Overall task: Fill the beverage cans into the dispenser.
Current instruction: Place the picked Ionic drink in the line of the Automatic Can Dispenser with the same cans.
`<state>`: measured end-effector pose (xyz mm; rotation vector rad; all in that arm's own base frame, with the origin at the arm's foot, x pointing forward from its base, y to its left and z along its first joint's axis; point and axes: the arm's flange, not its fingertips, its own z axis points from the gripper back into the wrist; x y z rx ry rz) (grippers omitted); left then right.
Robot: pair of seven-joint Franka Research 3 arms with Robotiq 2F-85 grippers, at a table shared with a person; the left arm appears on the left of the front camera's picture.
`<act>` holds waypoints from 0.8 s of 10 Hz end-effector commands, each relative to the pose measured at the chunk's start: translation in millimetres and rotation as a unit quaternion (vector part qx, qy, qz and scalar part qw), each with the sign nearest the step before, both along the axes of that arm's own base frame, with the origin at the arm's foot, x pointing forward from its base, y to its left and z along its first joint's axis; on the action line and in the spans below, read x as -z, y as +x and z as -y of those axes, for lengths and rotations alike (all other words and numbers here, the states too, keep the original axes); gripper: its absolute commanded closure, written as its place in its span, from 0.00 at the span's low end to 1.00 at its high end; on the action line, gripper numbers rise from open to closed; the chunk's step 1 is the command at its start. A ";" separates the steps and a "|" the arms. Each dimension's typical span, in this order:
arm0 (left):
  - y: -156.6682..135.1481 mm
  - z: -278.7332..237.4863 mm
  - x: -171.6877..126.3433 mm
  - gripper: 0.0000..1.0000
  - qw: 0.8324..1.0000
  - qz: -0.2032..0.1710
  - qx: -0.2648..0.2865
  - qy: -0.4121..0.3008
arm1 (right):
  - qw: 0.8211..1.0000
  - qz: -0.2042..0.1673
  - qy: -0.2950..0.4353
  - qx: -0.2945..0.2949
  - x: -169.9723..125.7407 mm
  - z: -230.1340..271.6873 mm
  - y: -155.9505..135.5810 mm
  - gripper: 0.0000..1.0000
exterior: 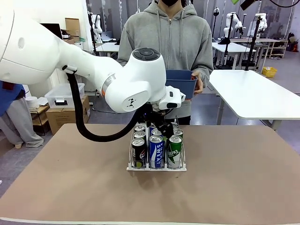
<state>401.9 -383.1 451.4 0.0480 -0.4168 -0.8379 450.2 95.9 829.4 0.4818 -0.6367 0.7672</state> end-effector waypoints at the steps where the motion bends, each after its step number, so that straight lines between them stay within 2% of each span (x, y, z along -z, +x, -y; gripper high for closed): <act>1: -11.0 -21.5 -18.3 0.00 0.999 -0.024 0.030 -0.030 | 1.000 -0.005 0.006 0.000 1.5 0.5 -2.9 0.00; 2: -12.6 -36.6 -36.7 0.00 0.999 -0.025 0.029 -0.035 | 1.000 -0.005 0.006 0.000 1.5 0.5 -2.9 0.00; 3: -15.2 -57.8 -55.3 0.00 0.997 -0.040 0.045 -0.037 | 1.000 -0.005 0.006 0.000 1.5 0.5 -2.9 0.00; 6: -8.0 -119.2 -115.1 0.00 0.994 -0.045 0.097 -0.034 | 1.000 -0.005 0.006 0.000 1.5 0.5 -2.9 0.00; 8: -2.0 -147.4 -163.9 0.00 0.991 -0.027 0.125 -0.048 | 1.000 -0.005 0.006 0.000 1.5 0.5 -2.9 0.00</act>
